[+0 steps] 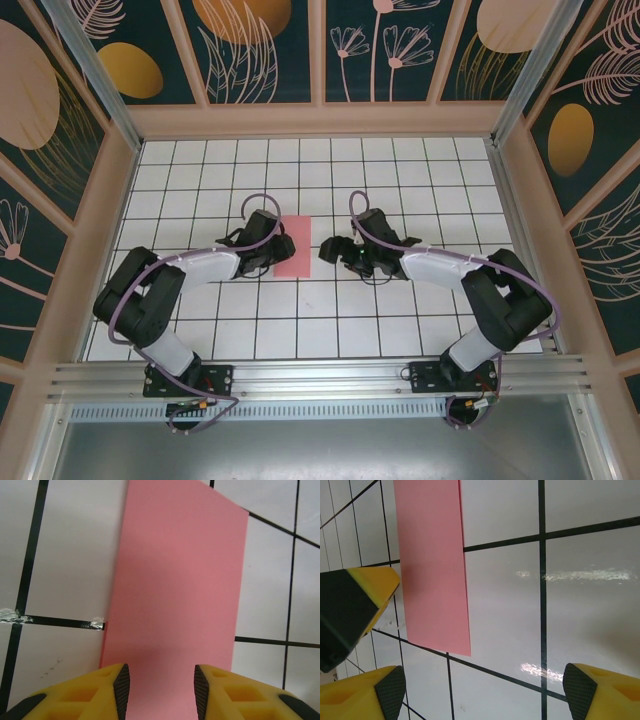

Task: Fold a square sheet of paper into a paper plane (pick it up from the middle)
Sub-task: Move the paper to the center of the table.

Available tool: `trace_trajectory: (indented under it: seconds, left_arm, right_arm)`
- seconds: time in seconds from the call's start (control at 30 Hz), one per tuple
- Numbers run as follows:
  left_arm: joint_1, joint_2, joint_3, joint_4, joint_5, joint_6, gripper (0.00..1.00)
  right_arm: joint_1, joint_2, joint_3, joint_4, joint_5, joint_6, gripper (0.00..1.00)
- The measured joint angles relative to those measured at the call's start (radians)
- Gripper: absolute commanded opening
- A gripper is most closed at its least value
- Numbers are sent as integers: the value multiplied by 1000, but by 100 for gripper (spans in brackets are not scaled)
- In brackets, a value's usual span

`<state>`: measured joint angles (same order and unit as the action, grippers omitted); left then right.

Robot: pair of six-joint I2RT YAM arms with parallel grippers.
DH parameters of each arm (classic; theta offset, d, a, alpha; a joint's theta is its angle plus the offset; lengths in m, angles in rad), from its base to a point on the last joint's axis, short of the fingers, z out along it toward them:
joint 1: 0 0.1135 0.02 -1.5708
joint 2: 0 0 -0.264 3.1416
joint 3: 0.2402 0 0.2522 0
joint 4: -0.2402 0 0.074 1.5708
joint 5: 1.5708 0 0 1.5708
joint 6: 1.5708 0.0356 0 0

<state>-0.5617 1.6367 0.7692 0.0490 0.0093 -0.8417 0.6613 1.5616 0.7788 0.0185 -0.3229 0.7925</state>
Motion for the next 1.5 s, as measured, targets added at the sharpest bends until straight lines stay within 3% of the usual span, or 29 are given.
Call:
trace_trajectory:
  seconds: [0.3,0.57,0.8,1.03,1.5]
  left_arm:
    - [0,47,1,26,23,-18,44]
    - [-1,7,-93,151,100,-124,48]
    - [-63,-51,-169,186,122,-229,47]
    - [-69,-52,-182,205,117,-271,46]
    - [-69,-52,-184,210,114,-279,46]
  right_arm:
    - [5,19,9,3,-8,8,80]
    - [5,19,9,1,-2,7,80]
    - [5,19,8,1,-4,23,78]
    - [26,19,2,1,-62,90,75]
    - [61,79,2,-30,-122,142,61]
